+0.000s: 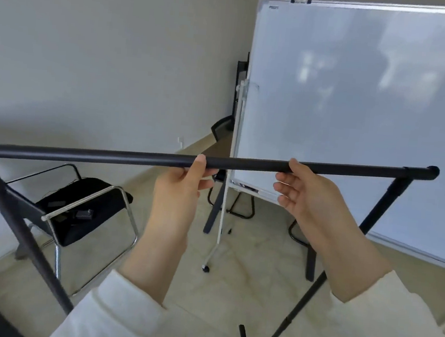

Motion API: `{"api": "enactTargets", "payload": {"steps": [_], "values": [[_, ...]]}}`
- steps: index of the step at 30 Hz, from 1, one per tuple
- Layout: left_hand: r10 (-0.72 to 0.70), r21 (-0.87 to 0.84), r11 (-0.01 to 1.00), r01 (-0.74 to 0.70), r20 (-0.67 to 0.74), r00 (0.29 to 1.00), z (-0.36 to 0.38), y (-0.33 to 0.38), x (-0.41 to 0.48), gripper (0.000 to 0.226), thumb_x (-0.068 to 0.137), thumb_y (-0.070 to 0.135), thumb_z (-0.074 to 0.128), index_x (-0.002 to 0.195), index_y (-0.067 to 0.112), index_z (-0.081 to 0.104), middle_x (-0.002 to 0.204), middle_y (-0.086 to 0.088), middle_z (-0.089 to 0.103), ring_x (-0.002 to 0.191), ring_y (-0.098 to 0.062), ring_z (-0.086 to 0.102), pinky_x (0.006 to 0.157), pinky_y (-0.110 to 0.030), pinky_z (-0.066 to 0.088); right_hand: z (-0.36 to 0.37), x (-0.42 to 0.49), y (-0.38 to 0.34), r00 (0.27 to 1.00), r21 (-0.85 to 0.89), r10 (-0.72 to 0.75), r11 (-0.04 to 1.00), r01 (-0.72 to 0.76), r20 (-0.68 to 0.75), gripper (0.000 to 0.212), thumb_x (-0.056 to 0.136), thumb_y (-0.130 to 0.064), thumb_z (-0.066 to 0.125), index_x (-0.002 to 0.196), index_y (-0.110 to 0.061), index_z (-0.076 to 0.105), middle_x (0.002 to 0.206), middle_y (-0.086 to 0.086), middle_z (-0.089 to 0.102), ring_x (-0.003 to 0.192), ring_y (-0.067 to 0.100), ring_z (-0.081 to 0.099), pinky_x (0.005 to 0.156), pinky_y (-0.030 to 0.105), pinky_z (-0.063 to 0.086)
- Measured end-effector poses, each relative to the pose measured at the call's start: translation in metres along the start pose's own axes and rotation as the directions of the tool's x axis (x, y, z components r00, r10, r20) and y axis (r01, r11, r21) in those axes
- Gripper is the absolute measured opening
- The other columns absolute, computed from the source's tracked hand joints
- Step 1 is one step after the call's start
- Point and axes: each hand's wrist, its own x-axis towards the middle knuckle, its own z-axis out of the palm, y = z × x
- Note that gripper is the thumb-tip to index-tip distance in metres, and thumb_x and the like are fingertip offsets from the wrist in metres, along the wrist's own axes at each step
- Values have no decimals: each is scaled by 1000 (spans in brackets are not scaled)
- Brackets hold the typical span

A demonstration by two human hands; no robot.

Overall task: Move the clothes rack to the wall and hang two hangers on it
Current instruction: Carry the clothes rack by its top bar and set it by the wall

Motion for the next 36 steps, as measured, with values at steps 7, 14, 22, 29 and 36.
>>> {"api": "enactTargets", "payload": {"steps": [7,14,22,29,36], "values": [[-9,19,1000,5,234,972,120,-11,-62,25,92,32,48,73,24,62,75,16,67,71,2,59,84,-22,44,-138,-34,-38,977,-1,-50,999,51,-207,18,89,-28,52,75,-18,57,64,-5,65,64,9,59,61,22,45],[-25,12,1000,22,448,894,229,-23,-110,25,91,35,49,71,25,61,61,22,68,63,8,61,88,-24,46,-254,-71,-70,901,-13,-97,995,101,-423,18,89,-28,52,75,-18,56,65,-5,63,64,9,58,59,21,43],[-68,16,996,83,735,675,366,-36,-177,25,91,37,47,73,24,60,82,16,67,76,3,60,82,-19,44,-386,-119,-104,713,-74,-186,980,186,-676,19,89,-26,51,74,-16,58,60,-5,61,55,8,57,51,20,41],[-84,25,989,143,901,426,471,-44,-236,26,92,32,47,70,23,60,78,14,67,70,4,60,79,-15,44,-471,-164,-134,474,-153,-238,965,212,-848,23,90,-23,50,69,-16,58,49,-8,61,58,11,54,55,22,39],[-82,45,977,206,982,172,567,-52,-289,24,91,33,49,74,24,62,75,15,67,68,3,60,96,-27,44,-540,-195,-160,210,-220,-263,953,207,-942,16,89,-25,52,77,-16,56,68,-2,58,64,11,56,59,22,41]]}}
